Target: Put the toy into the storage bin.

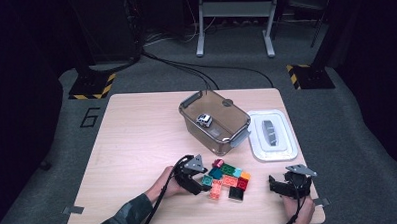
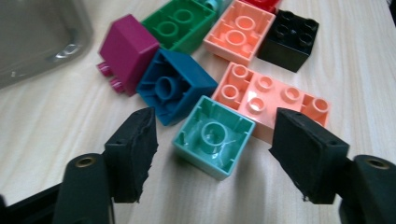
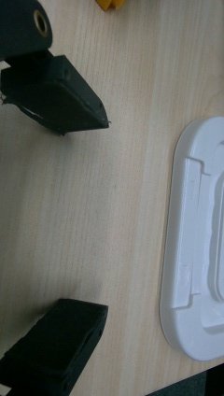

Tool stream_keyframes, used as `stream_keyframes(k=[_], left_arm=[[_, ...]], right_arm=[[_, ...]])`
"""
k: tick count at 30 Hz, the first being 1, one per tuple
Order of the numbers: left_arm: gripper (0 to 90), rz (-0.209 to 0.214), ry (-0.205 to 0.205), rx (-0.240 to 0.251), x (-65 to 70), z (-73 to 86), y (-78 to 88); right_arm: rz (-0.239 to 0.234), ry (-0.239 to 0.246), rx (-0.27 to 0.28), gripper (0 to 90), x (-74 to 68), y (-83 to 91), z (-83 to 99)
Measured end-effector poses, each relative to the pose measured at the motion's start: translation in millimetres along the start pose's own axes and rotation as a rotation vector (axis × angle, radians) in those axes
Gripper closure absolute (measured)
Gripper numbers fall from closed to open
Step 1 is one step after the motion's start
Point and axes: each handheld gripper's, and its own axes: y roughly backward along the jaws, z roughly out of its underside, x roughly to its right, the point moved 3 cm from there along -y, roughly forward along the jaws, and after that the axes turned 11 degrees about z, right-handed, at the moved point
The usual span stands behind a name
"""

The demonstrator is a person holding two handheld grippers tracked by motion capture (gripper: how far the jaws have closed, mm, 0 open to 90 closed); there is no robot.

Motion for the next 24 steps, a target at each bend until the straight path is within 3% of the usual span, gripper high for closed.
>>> stream_keyframes(k=[1,3,4,5,7,9,11,19,24], left_arm=[[37.3,0.010,-0.007,-0.004,0.7,1.3,-1.3],[41.7,-0.009,-0.010,-0.005,1.9,2.6,-2.9],[45.3,-0.021,-0.035,0.011,3.9,6.3,-3.1],[48.4,-0.045,-0.037,0.016,4.8,8.0,-3.3],[49.9,-0.049,-0.033,0.028,5.3,9.6,-3.0],[57.8,-0.061,-0.025,0.055,5.0,14.6,-0.8],[58.2,-0.055,-0.005,0.078,4.7,17.0,0.3],[59.0,-0.080,-0.001,0.092,9.8,23.6,5.0],[59.1,-0.098,0.026,0.116,11.0,23.6,16.3]], right_arm=[[0.000,-0.001,0.000,8.8,0.0,0.0,0.0],[0.000,0.000,0.000,8.9,-0.1,0.0,0.0],[0.000,0.000,0.000,8.9,-0.1,0.1,0.0],[0.000,-0.001,0.000,8.9,-0.4,0.2,0.1],[0.000,-0.002,-0.001,8.9,-0.5,0.3,0.1],[-0.002,0.001,0.002,9.0,-0.4,0.0,0.0],[-0.002,0.001,0.003,9.0,-0.4,0.0,-0.1],[-0.001,-0.001,0.001,9.2,-0.4,0.2,0.0],[-0.002,0.000,0.001,9.3,-0.2,0.1,0.0]])
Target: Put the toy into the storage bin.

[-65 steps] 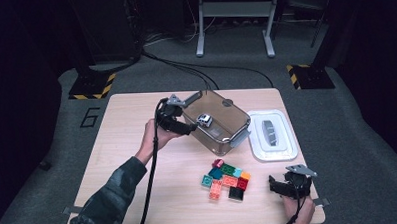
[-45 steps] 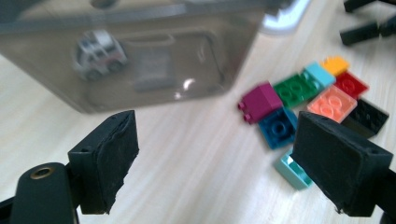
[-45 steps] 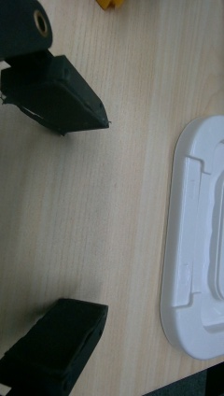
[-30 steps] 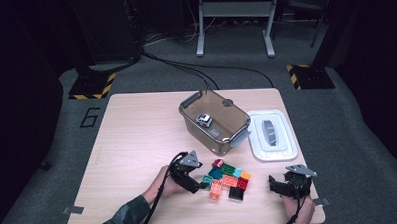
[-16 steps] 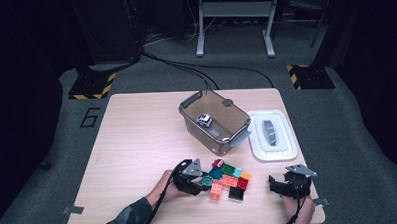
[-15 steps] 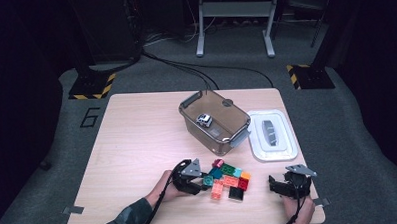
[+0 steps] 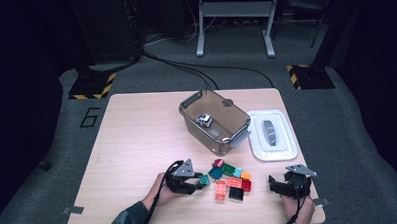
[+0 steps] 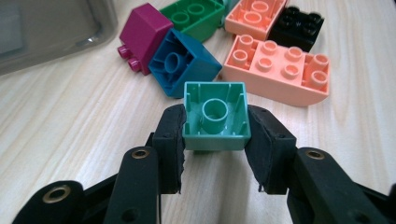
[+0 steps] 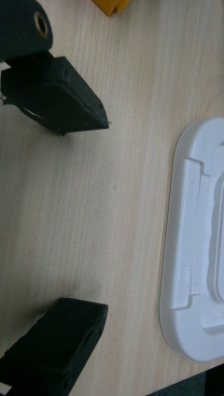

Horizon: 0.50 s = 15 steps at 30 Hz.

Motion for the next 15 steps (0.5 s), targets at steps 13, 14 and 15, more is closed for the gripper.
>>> stream_keyframes(k=[13,14,15], left_arm=[[59.1,-0.080,0.058,0.005,-15.2,-2.6,28.3],[59.1,-0.078,0.069,0.007,-17.4,-3.7,30.8],[59.1,-0.088,0.074,0.010,-19.8,-5.3,34.0]], right_arm=[[0.000,0.001,0.000,9.3,0.1,0.0,0.0],[0.000,0.000,0.000,9.3,0.0,0.0,0.0],[0.000,0.000,0.000,9.3,0.0,0.0,0.0]])
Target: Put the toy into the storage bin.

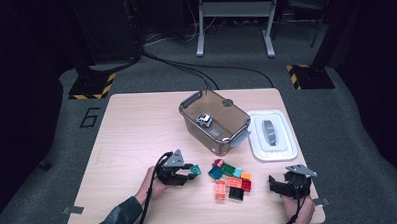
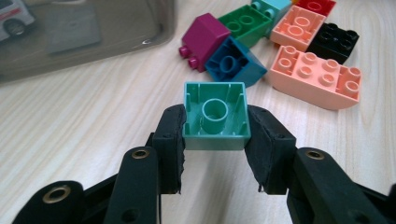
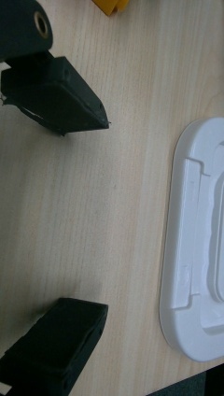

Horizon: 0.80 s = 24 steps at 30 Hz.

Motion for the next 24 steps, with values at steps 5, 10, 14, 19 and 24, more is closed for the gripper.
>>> stream_keyframes(k=[5,10,14,19,24], left_arm=[[59.2,-0.026,0.038,0.023,-14.3,-9.7,15.8],[59.2,-0.019,0.099,0.054,-29.0,-15.2,28.7],[59.1,-0.024,0.136,0.072,-40.8,-19.8,38.0],[59.1,-0.045,0.148,0.073,-49.9,-23.7,47.9],[59.1,-0.079,0.176,0.056,-63.0,-30.8,60.7]], right_arm=[[0.000,0.000,-0.001,9.3,0.0,0.0,0.0],[0.001,-0.003,-0.002,9.2,-0.1,0.0,-0.1],[0.001,-0.004,-0.002,9.4,-0.1,0.0,-0.1],[0.001,-0.005,0.000,9.7,0.0,0.0,-0.1],[0.001,-0.006,0.000,9.7,0.1,0.0,-0.1]])
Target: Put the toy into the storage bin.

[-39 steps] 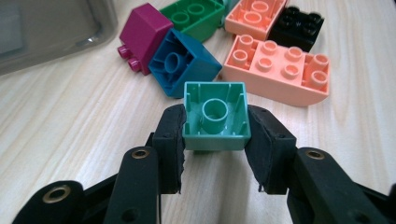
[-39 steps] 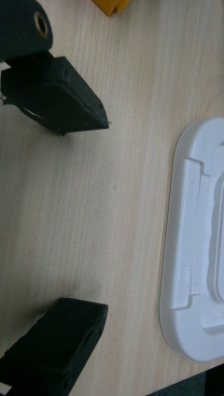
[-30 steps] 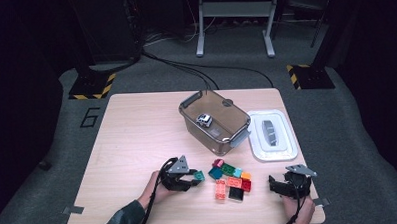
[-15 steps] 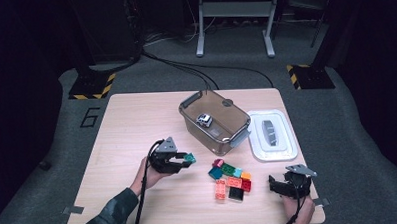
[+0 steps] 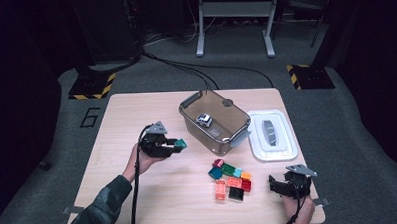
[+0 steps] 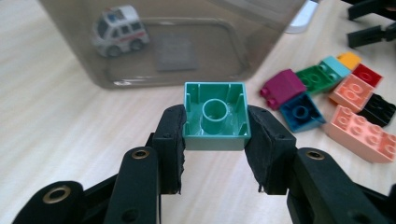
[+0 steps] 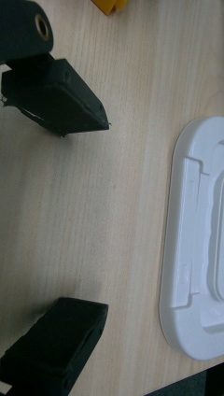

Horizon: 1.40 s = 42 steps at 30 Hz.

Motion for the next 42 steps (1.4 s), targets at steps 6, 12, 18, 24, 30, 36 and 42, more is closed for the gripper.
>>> stream_keyframes(k=[6,12,18,24,30,36,42], left_arm=[[59.1,-0.025,0.012,0.015,-8.0,-13.5,12.3],[59.0,-0.049,0.005,0.021,-13.1,-30.6,19.1],[59.0,-0.078,0.010,0.032,-18.9,-51.3,23.6],[59.0,-0.103,0.004,0.025,-27.2,-74.4,23.3],[59.0,-0.132,0.013,0.004,-34.2,-94.3,15.5],[59.1,-0.152,0.019,-0.039,-38.4,-106.4,-4.3],[59.0,-0.167,0.047,-0.065,-41.4,-111.2,-21.3]], right_arm=[[-0.001,-0.003,0.005,9.8,-0.1,-0.3,0.0],[-0.001,0.001,0.004,10.0,0.4,-0.3,-0.1],[-0.002,0.001,0.004,10.0,0.4,-0.3,-0.1],[-0.001,0.001,0.005,10.0,0.4,-0.3,-0.2],[-0.003,0.001,0.011,9.9,0.4,-0.8,-0.3],[-0.003,0.000,0.010,9.9,0.4,-0.8,-0.3],[-0.003,0.000,0.010,10.0,0.4,-0.8,-0.2]])
